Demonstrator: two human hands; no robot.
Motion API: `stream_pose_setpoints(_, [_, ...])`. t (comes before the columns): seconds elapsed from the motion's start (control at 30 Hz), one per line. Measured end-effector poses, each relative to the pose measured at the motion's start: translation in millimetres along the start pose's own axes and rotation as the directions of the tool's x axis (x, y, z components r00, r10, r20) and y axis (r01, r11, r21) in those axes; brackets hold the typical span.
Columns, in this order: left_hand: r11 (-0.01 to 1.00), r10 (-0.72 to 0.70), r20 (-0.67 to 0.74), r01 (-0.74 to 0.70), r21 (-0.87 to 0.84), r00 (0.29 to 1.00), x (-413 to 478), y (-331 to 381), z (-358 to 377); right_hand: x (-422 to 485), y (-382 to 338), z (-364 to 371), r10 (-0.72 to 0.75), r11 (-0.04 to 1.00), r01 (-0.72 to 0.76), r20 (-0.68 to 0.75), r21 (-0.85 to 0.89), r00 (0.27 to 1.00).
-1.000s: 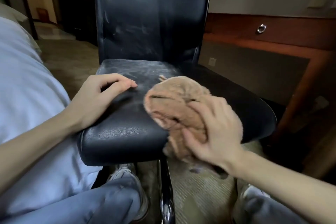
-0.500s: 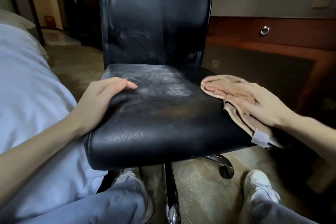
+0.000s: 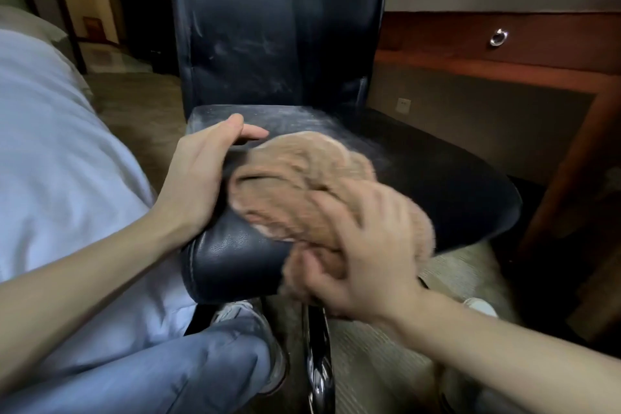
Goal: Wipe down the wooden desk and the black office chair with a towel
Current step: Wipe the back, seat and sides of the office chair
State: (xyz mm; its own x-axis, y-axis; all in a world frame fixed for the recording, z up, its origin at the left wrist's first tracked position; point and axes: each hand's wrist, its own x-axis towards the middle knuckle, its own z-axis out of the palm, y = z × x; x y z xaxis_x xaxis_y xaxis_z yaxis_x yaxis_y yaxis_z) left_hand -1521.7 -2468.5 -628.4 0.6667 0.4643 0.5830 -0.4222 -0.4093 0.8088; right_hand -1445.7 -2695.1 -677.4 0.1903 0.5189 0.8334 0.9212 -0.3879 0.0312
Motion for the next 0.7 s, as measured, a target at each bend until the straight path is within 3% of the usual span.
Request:
stream_pose_setpoints(0.17, [0.997,-0.013,-0.041,0.009,-0.078,0.999,-5.9,9.9,5.8,21.8,-61.6,14.8,-0.008,0.997,0.006,0.019,0.074,1.000])
stream_pose_setpoints(0.27, [0.999,0.024,-0.003,-0.024,-0.045,1.000,-8.3,10.6,3.7,22.8,-37.3,5.4,-0.147,0.986,0.144,0.025,0.087,0.989])
stream_pose_setpoints(0.33, [0.991,0.090,0.063,-0.096,0.097,0.994,-8.9,7.4,1.6,18.9,0.6,-3.9,-0.315,0.947,0.312,0.046,0.073,0.948])
stream_pose_setpoints(0.4, [0.916,0.137,0.143,-0.180,0.358,0.980,-8.5,-1.9,-3.3,10.1,47.4,-13.0,-0.431,0.902,0.426,0.102,0.068,0.897])
stream_pose_setpoints(0.47, [0.839,0.043,0.131,-0.107,0.534,0.990,-5.9,-11.2,-8.6,-1.1,96.1,-23.5,-0.500,0.866,0.492,0.188,0.089,0.845])
stream_pose_setpoints(0.53, [0.795,-0.066,0.105,-0.011,0.606,0.992,0.6,-16.3,-11.2,-7.4,144.9,-37.7,-0.508,0.856,0.512,0.299,0.071,0.808])
stream_pose_setpoints(0.6, [0.749,-0.081,0.144,-0.035,0.661,0.986,7.8,-19.2,-8.8,-14.3,185.0,-51.9,-0.466,0.854,0.519,0.418,-0.017,0.780])
stream_pose_setpoints(0.7, [0.692,-0.076,0.196,-0.090,0.717,0.978,13.1,-21.5,3.3,-23.3,219.6,-55.3,-0.260,0.914,0.371,0.464,-0.165,0.847])
